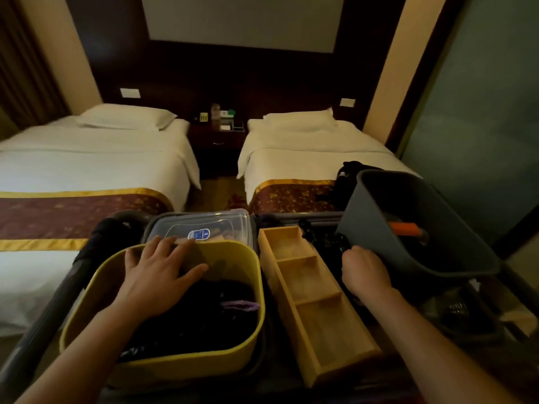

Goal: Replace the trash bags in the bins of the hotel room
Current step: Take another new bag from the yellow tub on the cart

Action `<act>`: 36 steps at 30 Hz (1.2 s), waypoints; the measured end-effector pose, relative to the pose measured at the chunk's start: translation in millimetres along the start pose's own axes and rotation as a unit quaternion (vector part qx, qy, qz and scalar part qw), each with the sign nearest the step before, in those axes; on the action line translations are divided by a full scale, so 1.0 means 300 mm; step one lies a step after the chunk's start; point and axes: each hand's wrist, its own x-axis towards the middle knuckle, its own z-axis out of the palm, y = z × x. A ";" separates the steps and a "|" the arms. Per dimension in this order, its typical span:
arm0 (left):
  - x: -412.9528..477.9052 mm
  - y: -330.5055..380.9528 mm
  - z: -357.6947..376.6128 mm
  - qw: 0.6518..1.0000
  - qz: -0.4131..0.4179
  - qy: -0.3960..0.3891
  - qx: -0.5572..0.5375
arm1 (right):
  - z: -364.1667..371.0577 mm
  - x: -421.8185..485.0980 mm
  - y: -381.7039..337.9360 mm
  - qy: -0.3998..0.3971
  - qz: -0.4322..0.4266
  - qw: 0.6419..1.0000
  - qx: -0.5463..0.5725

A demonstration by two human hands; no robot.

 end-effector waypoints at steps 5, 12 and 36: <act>-0.003 0.019 0.005 1.000 -0.016 0.006 0.009 | -0.018 0.001 0.001 0.154 -0.014 0.981 0.119; -0.024 0.012 -0.029 1.000 -0.016 -0.015 -0.018 | -0.239 -0.104 -0.115 0.345 -0.106 0.894 0.265; -0.258 0.080 -0.281 0.603 -0.221 0.146 -0.753 | -0.335 -0.276 -0.642 0.289 -0.314 0.782 0.454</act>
